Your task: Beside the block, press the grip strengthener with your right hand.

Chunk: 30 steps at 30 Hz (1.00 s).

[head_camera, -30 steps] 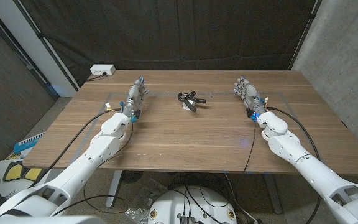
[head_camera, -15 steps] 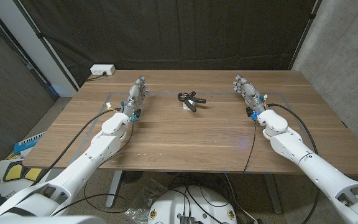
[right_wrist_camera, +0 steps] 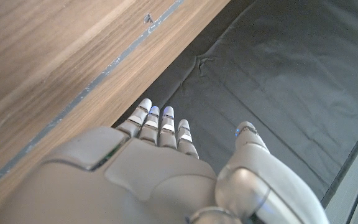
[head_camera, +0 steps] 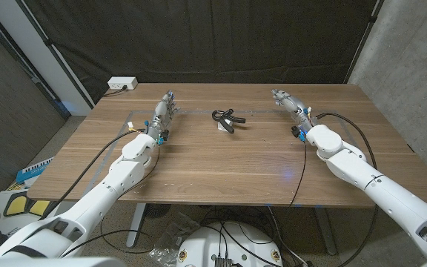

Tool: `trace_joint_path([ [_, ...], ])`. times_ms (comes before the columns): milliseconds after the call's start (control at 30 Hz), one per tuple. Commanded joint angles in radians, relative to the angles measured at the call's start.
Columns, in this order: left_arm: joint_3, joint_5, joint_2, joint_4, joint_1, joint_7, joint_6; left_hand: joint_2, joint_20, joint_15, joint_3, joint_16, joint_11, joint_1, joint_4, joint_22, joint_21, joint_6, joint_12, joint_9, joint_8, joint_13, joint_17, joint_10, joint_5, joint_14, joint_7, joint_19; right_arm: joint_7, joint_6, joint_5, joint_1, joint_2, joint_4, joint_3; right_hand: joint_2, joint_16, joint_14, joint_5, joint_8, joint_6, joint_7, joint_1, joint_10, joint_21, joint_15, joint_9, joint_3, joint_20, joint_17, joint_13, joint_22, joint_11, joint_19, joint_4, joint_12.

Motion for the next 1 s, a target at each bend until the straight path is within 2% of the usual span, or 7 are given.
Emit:
trace_joint_path([
  [33, -0.003, -0.005, 0.002, -0.003, 0.004, -0.003, -0.006, 0.001, -0.047, -0.059, 0.002, 0.004, 0.002, 0.006, 0.001, 0.001, 0.003, -0.205, 0.006, 0.003, 0.006, 0.001, 0.002, -0.204, 0.006, -0.239, -0.005, -0.169, -0.007, -0.107, -0.139, 0.026, -0.059, -0.094, -0.047, 0.003, 0.000, -0.008, -0.003, -0.002, -0.002, 0.001, 0.012, -0.002, -0.004, 0.000, 0.005, 0.002, 0.000, 0.004, 0.003, 0.003, -0.002, -0.008, -0.008, -0.001],
  [433, -0.005, -0.007, 0.005, -0.009, 0.010, -0.009, -0.010, 0.000, -0.043, -0.056, 0.000, 0.004, 0.002, 0.007, 0.000, 0.001, 0.004, -0.202, 0.006, 0.003, 0.006, 0.001, 0.002, -0.202, 0.006, -0.237, -0.004, -0.165, 0.017, -0.212, -0.250, 0.053, -0.098, -0.187, -0.083, 0.006, 0.001, -0.016, -0.003, -0.001, -0.004, 0.002, 0.017, -0.006, -0.008, 0.002, 0.005, 0.004, 0.001, 0.004, 0.003, 0.003, -0.003, -0.011, -0.012, -0.002],
  [700, -0.010, -0.013, 0.007, -0.016, 0.019, -0.010, -0.017, 0.000, -0.042, -0.055, -0.001, 0.004, 0.003, 0.008, 0.000, 0.001, 0.003, -0.202, 0.006, 0.003, 0.006, 0.001, 0.002, -0.202, 0.006, -0.237, -0.004, -0.166, 0.057, -0.329, -0.355, 0.078, -0.134, -0.286, -0.121, 0.006, 0.000, -0.022, -0.004, 0.000, -0.005, 0.003, 0.019, -0.012, -0.012, 0.003, 0.005, 0.004, 0.002, 0.004, 0.002, 0.003, -0.007, -0.014, -0.015, -0.003],
  [1000, -0.016, -0.019, 0.013, -0.019, 0.031, -0.020, -0.026, 0.000, -0.041, -0.055, -0.001, 0.004, 0.004, 0.008, 0.000, 0.001, 0.003, -0.201, 0.007, 0.003, 0.006, 0.001, 0.002, -0.200, 0.006, -0.235, -0.003, -0.164, 0.099, -0.457, -0.473, 0.106, -0.149, -0.389, -0.164, 0.003, 0.001, -0.028, -0.004, 0.000, -0.008, -0.002, 0.016, -0.018, -0.014, 0.003, 0.005, 0.001, 0.004, 0.005, 0.002, 0.004, -0.012, -0.017, -0.015, -0.005],
])
